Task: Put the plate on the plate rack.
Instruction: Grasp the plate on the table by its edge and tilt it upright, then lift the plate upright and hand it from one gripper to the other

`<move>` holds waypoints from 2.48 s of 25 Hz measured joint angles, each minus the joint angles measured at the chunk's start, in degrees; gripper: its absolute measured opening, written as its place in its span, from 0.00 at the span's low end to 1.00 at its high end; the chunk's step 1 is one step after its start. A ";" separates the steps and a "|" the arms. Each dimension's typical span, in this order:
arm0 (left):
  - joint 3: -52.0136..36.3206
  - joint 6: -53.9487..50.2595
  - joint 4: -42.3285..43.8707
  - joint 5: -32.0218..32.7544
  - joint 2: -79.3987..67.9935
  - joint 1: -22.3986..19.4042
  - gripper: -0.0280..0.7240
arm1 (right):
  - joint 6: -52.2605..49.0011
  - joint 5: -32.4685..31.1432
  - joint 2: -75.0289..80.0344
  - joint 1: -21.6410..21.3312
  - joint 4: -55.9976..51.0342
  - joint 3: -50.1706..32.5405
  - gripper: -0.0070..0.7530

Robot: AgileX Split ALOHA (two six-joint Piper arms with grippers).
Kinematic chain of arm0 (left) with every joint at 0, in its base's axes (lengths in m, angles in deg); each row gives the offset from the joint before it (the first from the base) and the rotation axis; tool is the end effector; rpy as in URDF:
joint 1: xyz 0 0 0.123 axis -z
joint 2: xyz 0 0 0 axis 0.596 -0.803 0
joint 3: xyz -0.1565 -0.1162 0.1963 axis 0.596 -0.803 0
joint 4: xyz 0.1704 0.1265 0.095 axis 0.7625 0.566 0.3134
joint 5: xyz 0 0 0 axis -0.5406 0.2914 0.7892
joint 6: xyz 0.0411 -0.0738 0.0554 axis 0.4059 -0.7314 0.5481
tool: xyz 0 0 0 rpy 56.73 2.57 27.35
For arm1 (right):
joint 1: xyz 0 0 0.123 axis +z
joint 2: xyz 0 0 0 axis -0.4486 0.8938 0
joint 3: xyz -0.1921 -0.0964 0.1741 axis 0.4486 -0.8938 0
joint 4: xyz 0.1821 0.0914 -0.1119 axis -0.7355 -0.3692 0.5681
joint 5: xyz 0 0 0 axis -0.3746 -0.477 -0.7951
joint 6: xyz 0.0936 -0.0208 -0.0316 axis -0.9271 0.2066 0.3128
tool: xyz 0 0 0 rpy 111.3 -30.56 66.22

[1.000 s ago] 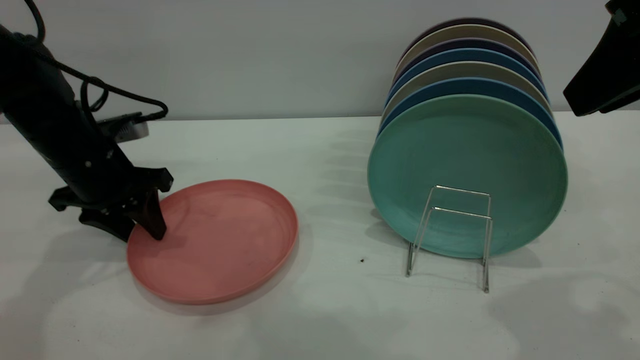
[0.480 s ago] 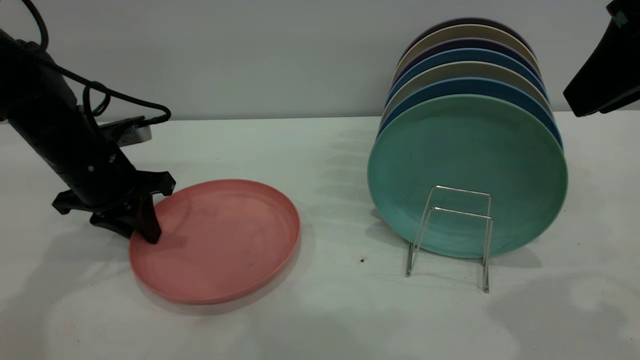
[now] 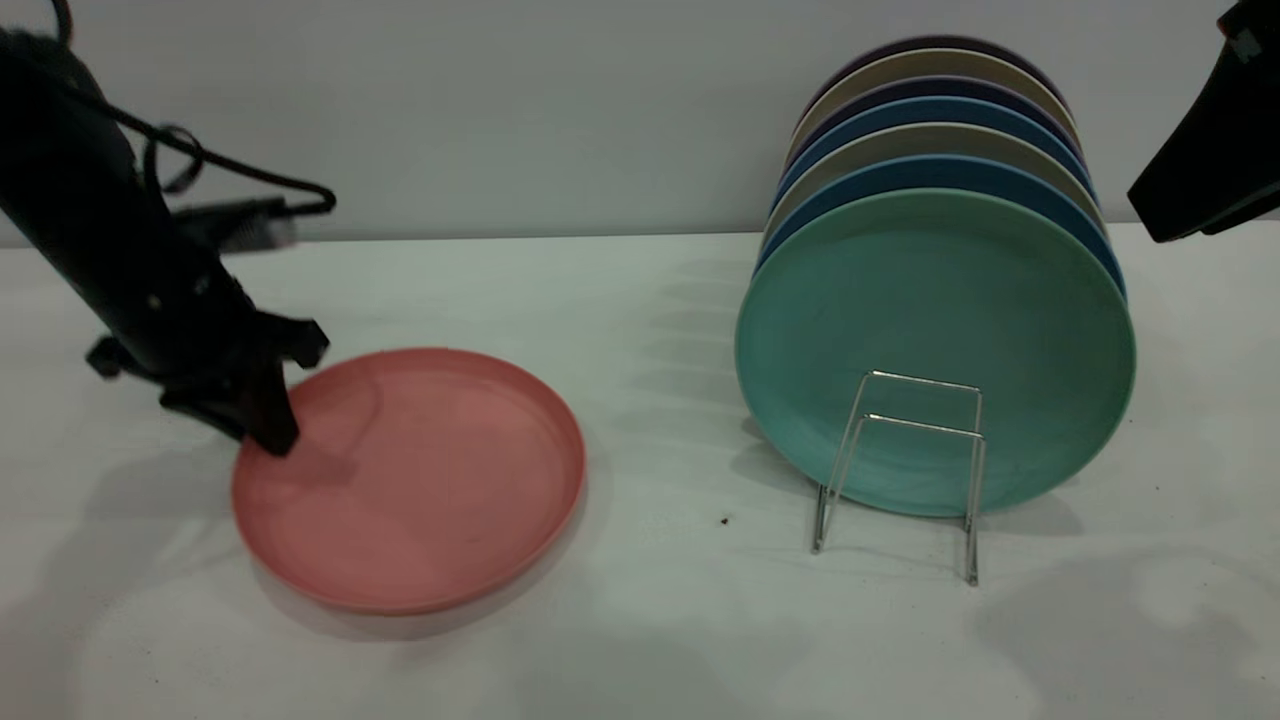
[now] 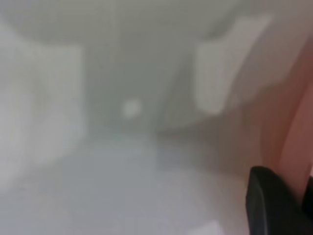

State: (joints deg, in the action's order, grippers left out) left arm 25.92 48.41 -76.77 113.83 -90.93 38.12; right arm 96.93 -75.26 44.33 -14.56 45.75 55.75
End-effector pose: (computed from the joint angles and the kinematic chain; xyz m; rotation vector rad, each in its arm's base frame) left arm 0.4038 -0.0274 0.0672 0.2605 2.8164 -0.2095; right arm 0.2316 0.0800 0.2480 -0.5393 2.4826 0.4128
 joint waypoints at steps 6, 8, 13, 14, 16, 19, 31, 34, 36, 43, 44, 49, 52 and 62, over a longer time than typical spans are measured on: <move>0.00 8.14 0.52 4.86 5.68 0.00 0.06 | 6.77 -2.18 0.00 0.00 -4.42 0.00 0.33; -0.05 10.99 0.80 6.67 7.59 0.45 0.06 | 10.62 -3.30 0.00 0.00 -7.59 0.00 0.33; -0.05 19.19 0.87 10.65 11.49 3.46 0.06 | 20.21 -6.72 0.00 0.00 -15.60 0.00 0.33; -0.05 20.44 0.89 11.37 12.17 4.25 0.06 | 21.95 -7.22 0.00 0.00 -16.91 0.00 0.33; -0.10 22.64 0.89 12.57 13.46 6.47 0.06 | 24.44 -7.96 0.00 0.00 -18.76 0.08 0.33; -0.10 24.62 1.05 13.84 14.71 9.21 0.06 | 26.12 -9.11 0.38 0.00 -19.80 1.44 0.33; -0.16 25.94 5.41 16.59 18.19 16.56 0.06 | 28.14 -15.23 8.60 5.19 -19.26 10.48 0.33; -0.16 26.20 5.41 16.72 19.03 17.39 0.06 | 28.39 -14.16 10.93 9.49 -19.07 12.06 0.35; -0.16 26.45 5.41 16.72 19.46 18.03 0.06 | 28.52 -12.80 13.06 12.14 -18.47 13.25 0.38; -0.16 27.01 5.41 16.72 20.84 20.02 0.06 | 28.52 -7.93 22.58 16.31 -17.80 17.78 0.54; -0.16 27.22 5.47 16.72 21.09 20.28 0.06 | 28.52 -7.50 23.73 16.46 -17.77 18.50 0.56; -0.28 27.94 5.58 16.93 22.96 20.92 0.06 | 28.52 -5.92 26.82 16.46 -17.77 22.14 0.61; -0.34 28.45 5.58 17.45 23.77 21.09 0.06 | 28.52 -4.76 27.38 16.46 -17.77 23.31 0.61; -0.34 28.89 5.41 17.96 23.97 21.11 0.06 | 28.69 -3.02 32.16 16.46 -17.88 23.90 0.61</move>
State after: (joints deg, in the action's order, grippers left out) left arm 25.58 77.30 -71.36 131.79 -66.96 59.23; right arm 125.62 -78.29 76.48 1.90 27.87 79.65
